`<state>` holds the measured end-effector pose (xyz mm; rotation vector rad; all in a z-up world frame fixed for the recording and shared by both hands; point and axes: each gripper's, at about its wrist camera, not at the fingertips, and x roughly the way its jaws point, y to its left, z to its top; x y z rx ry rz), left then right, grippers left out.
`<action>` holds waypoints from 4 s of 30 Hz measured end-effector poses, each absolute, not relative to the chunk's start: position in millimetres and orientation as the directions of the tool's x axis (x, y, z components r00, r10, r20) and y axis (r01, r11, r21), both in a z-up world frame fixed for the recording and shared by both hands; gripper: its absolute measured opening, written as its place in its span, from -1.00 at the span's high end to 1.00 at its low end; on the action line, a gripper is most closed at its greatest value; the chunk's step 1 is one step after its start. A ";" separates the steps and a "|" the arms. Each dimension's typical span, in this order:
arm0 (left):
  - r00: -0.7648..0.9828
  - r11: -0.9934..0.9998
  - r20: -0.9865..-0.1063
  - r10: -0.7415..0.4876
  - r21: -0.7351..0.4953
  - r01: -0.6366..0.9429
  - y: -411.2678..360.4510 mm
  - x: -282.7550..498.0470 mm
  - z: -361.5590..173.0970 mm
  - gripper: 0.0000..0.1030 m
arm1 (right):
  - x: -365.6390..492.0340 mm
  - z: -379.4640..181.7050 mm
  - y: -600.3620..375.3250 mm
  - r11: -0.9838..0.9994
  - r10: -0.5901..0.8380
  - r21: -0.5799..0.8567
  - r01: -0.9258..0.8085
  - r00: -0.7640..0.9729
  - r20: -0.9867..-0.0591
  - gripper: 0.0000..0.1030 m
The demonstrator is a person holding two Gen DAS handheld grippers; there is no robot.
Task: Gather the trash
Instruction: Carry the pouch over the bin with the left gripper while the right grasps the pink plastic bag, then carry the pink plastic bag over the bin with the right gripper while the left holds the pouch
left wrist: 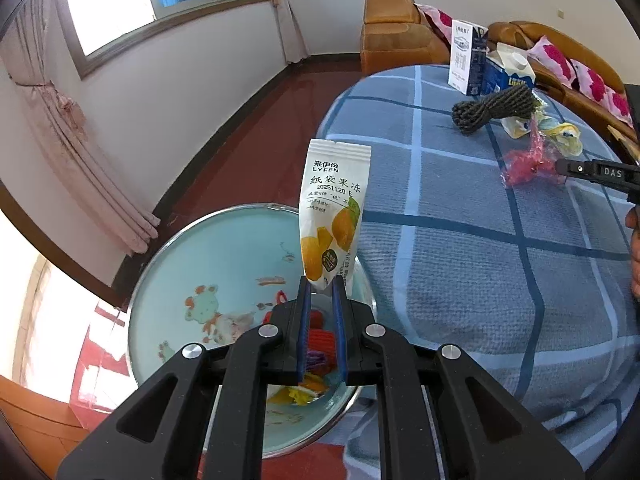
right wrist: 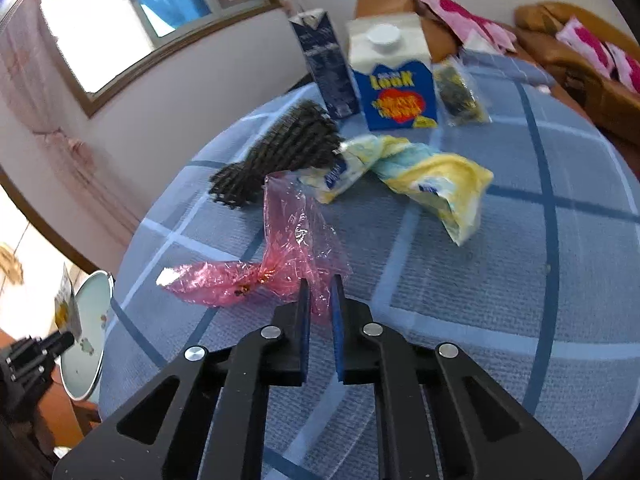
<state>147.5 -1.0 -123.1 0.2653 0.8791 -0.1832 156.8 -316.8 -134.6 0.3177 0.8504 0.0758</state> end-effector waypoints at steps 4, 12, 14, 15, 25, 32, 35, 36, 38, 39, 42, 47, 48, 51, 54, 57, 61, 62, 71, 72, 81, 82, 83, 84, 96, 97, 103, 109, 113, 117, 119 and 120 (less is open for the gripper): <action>0.631 0.954 -0.776 -0.024 0.172 0.247 9.5 141.4 -121.2 0.79 | 150.6 -118.4 -310.4 0.960 0.189 0.280 0.016 0.701 -0.687 0.82; 0.622 0.961 -0.782 0.038 0.200 0.193 37.7 129.7 -124.1 0.79 | 154.0 -98.5 -282.7 0.965 0.227 0.248 -0.079 0.724 -0.652 0.82; 0.623 0.962 -0.780 0.057 0.210 0.175 44.8 127.0 -123.2 0.79 | 157.4 -98.9 -274.6 0.966 0.234 0.239 -0.097 0.719 -0.654 0.82; 0.624 0.962 -0.778 0.069 0.218 0.166 47.8 125.7 -122.9 0.79 | 159.2 -99.4 -271.5 0.966 0.236 0.235 -0.103 0.718 -0.654 0.82; 0.614 0.960 -0.781 0.115 0.246 0.133 62.3 119.2 -125.5 0.79 | 172.0 -96.5 -231.3 0.964 0.267 0.186 -0.191 0.708 -0.654 0.82; 0.615 0.963 -0.777 0.131 0.248 0.107 72.9 113.6 -122.8 0.79 | 179.8 -95.2 -205.6 0.954 0.298 0.173 -0.246 0.697 -0.652 0.82; 0.614 0.963 -0.777 0.137 0.248 0.100 76.6 111.2 -122.9 0.79 | 182.3 -94.5 -194.6 0.950 0.307 0.166 -0.265 0.693 -0.652 0.82; 0.614 0.964 -0.778 0.137 0.248 0.099 77.5 110.4 -123.6 0.79 | 182.3 -94.5 -192.3 0.949 0.309 0.164 -0.269 0.692 -0.652 0.82; 0.612 0.964 -0.779 0.138 0.247 0.096 79.5 108.9 -123.6 0.79 | 183.0 -94.1 -185.1 0.947 0.312 0.157 -0.280 0.691 -0.652 0.82; 0.612 0.964 -0.779 0.139 0.247 0.095 80.2 108.2 -123.6 0.79 | 183.4 -93.9 -180.9 0.946 0.315 0.154 -0.286 0.689 -0.653 0.82; 0.613 0.965 -0.777 0.141 0.247 0.090 82.0 107.5 -122.3 0.79 | 183.8 -93.8 -172.9 0.943 0.319 0.149 -0.298 0.686 -0.654 0.82; 0.616 0.963 -0.772 0.157 0.258 0.077 84.1 106.8 -121.8 0.79 | 184.7 -95.8 -159.4 0.939 0.324 0.135 -0.317 0.680 -0.658 0.82; 0.615 0.963 -0.772 0.158 0.257 0.076 84.1 106.6 -122.1 0.79 | 184.6 -96.4 -156.6 0.938 0.325 0.133 -0.320 0.678 -0.659 0.82; 0.614 0.964 -0.773 0.159 0.255 0.072 85.5 105.0 -122.5 0.79 | 184.3 -98.2 -149.8 0.935 0.329 0.128 -0.331 0.673 -0.662 0.82; 0.614 0.964 -0.773 0.160 0.256 0.071 87.2 103.9 -122.5 0.79 | 184.4 -98.9 -146.9 0.932 0.333 0.123 -0.341 0.668 -0.665 0.82; 0.613 0.964 -0.774 0.160 0.255 0.070 87.4 104.2 -122.3 0.79 | 184.0 -100.3 -141.2 0.929 0.336 0.118 -0.351 0.666 -0.666 0.82; 0.614 0.965 -0.773 0.159 0.253 0.069 87.8 103.4 -121.6 0.79 | 183.3 -100.6 -136.8 0.927 0.336 0.110 -0.359 0.665 -0.667 0.82; 0.615 0.964 -0.772 0.160 0.256 0.069 87.5 103.2 -121.1 0.79 | 183.0 -100.4 -135.8 0.927 0.336 0.108 -0.360 0.665 -0.666 0.82; 0.617 0.961 -0.767 0.176 0.269 0.059 88.9 100.1 -121.6 0.79 | 182.6 -100.4 -125.8 0.918 0.345 0.091 -0.386 0.664 -0.663 0.82; 0.616 0.962 -0.767 0.176 0.268 0.059 89.3 100.0 -121.7 0.79 | 182.4 -100.4 -124.4 0.917 0.346 0.088 -0.389 0.664 -0.663 0.82; 0.616 0.961 -0.766 0.183 0.270 0.051 91.8 101.0 -121.6 0.79 | 180.6 -100.3 -112.6 0.904 0.357 0.069 -0.421 0.658 -0.663 0.82; 0.616 0.962 -0.766 0.184 0.270 0.049 92.3 100.9 -121.5 0.79 | 180.3 -100.2 -111.5 0.903 0.358 0.068 -0.424 0.658 -0.663 0.82; 0.616 0.962 -0.766 0.185 0.270 0.048 92.4 100.5 -121.8 0.79 | 179.9 -100.1 -110.4 0.902 0.359 0.065 -0.427 0.658 -0.662 0.82; 0.616 0.961 -0.766 0.186 0.271 0.047 92.6 100.4 -121.9 0.79 | 179.4 -100.2 -110.0 0.901 0.361 0.065 -0.429 0.657 -0.662 0.82; 0.615 0.962 -0.764 0.194 0.270 0.032 96.4 101.2 -122.8 0.79 | 175.1 -103.1 -100.0 0.887 0.372 0.047 -0.459 0.649 -0.663 0.82; 0.615 0.962 -0.765 0.194 0.270 0.031 96.3 101.3 -122.9 0.79 | 175.2 -103.2 -100.0 0.886 0.372 0.046 -0.461 0.649 -0.664 0.82; 0.615 0.963 -0.764 0.195 0.267 0.025 98.6 101.3 -122.8 0.79 | 173.0 -104.2 -94.6 0.878 0.375 0.032 -0.477 0.646 -0.664 0.82; 0.613 0.963 -0.766 0.193 0.267 0.030 99.3 101.8 -123.1 0.79 | 170.4 -105.1 -91.9 0.874 0.375 0.022 -0.485 0.646 -0.665 0.82; 0.615 0.963 -0.765 0.192 0.266 0.030 99.3 101.5 -122.7 0.79 | 170.4 -105.0 -92.6 0.874 0.375 0.021 -0.485 0.647 -0.664 0.82; 0.615 0.963 -0.765 0.192 0.266 0.031 99.4 101.6 -122.5 0.79 | 170.4 -105.2 -92.1 0.874 0.375 0.021 -0.486 0.646 -0.665 0.82; 0.615 0.963 -0.765 0.192 0.266 0.030 99.4 101.5 -122.5 0.79 | 170.4 -105.1 -92.1 0.873 0.376 0.023 -0.486 0.645 -0.665 0.82; 0.616 0.963 -0.764 0.193 0.267 0.030 99.3 101.5 -122.7 0.79 | 170.2 -104.8 -91.6 0.873 0.377 0.021 -0.488 0.645 -0.665 0.82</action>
